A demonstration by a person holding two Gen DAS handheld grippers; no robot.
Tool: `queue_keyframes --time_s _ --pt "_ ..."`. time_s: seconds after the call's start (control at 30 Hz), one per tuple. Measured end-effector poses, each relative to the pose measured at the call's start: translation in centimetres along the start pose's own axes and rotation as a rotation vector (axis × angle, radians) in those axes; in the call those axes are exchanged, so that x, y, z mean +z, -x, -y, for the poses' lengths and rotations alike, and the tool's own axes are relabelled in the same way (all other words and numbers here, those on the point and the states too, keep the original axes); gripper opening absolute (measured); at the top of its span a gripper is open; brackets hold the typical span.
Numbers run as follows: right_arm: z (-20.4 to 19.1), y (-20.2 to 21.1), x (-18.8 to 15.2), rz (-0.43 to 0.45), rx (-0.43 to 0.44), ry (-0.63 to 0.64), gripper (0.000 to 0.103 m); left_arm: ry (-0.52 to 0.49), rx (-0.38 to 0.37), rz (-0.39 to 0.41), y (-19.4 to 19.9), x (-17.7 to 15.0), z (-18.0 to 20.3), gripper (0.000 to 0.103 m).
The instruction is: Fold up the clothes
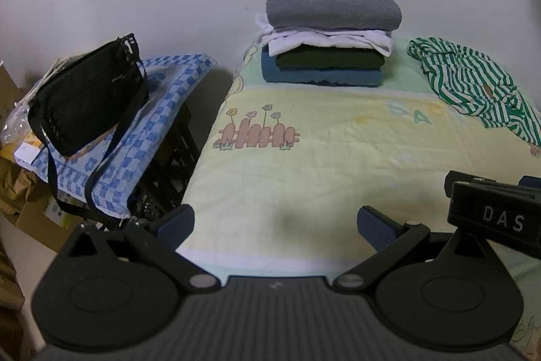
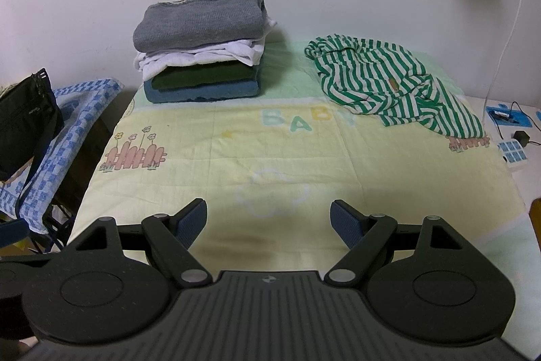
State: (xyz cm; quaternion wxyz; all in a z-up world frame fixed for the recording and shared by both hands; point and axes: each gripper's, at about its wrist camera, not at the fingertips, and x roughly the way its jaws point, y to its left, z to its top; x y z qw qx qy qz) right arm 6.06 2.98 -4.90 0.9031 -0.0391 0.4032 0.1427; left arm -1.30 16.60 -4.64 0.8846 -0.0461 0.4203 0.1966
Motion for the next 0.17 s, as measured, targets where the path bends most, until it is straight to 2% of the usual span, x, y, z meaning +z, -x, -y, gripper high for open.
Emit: queue_keyframes --time_s 0.17 --pt "-0.01 0.02 -0.05 -0.001 0.003 -0.002 0.083 -0.001 -0.004 -0.003 -0.09 0.02 -0.08 0.103"
